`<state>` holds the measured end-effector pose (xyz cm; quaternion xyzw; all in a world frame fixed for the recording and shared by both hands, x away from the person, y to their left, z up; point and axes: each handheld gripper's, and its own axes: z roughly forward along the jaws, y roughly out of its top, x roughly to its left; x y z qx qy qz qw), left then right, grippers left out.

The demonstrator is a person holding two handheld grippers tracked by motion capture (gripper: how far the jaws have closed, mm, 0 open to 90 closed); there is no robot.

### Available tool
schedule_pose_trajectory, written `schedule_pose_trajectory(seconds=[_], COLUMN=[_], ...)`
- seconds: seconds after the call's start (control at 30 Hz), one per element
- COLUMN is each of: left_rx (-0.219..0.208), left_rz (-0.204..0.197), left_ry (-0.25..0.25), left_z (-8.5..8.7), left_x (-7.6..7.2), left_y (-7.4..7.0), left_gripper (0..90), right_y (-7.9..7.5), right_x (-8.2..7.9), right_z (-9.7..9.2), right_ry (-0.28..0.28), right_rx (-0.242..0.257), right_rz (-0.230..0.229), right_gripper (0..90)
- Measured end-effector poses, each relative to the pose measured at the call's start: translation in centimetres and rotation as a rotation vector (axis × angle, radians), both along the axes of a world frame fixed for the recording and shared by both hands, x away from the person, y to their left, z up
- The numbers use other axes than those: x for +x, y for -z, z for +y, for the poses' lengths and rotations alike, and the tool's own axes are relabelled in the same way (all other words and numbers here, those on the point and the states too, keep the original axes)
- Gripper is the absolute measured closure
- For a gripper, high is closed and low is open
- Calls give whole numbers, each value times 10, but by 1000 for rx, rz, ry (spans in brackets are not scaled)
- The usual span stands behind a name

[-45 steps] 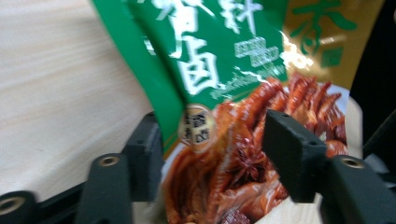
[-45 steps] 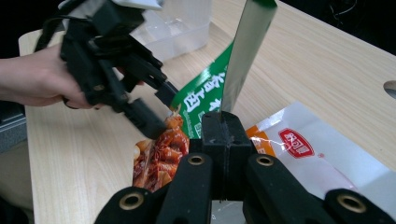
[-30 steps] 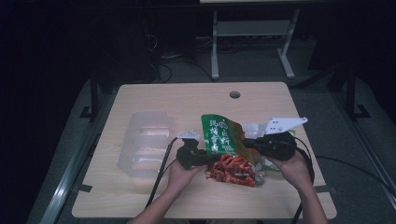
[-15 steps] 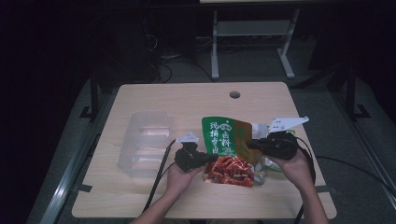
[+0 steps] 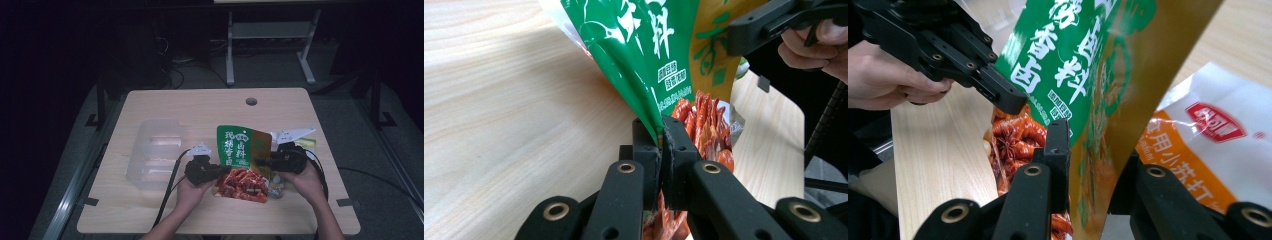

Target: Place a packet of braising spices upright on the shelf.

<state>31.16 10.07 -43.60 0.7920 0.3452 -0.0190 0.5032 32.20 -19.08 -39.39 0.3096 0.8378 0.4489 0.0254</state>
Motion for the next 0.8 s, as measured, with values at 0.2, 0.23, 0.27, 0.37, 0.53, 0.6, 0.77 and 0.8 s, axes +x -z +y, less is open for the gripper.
schedule_pose_trajectory(seconds=[0.2,0.23,0.27,0.37,0.53,0.6,0.77,0.8], left_rx=[-3,0,12,14,39,70,106,113], left_rz=[-10,-18,-32,-71,-89,-109,-143,-142], left_ry=[3,-9,-29,-50,-58,-54,-44,-40], left_z=[7,8,10,17,23,26,36,38], left_x=[-4,-6,-8,-17,-28,-34,-49,-51], left_y=[2,1,0,-9,-14,-15,-13,-12], left_gripper=[832,801,728,571,407,356,313,313], right_y=[-2,-3,-5,-12,-29,-32,-47,-47], right_x=[-3,-3,-4,-8,-16,-18,-23,-23], right_z=[6,7,7,10,14,15,26,26], right_ry=[-15,-20,-24,-49,-66,-64,-69,-69], right_rx=[-27,-21,-18,-7,34,32,21,21], right_rz=[-22,-25,-26,-51,-99,-110,-143,-143], right_gripper=[893,894,895,897,899,899,900,900])
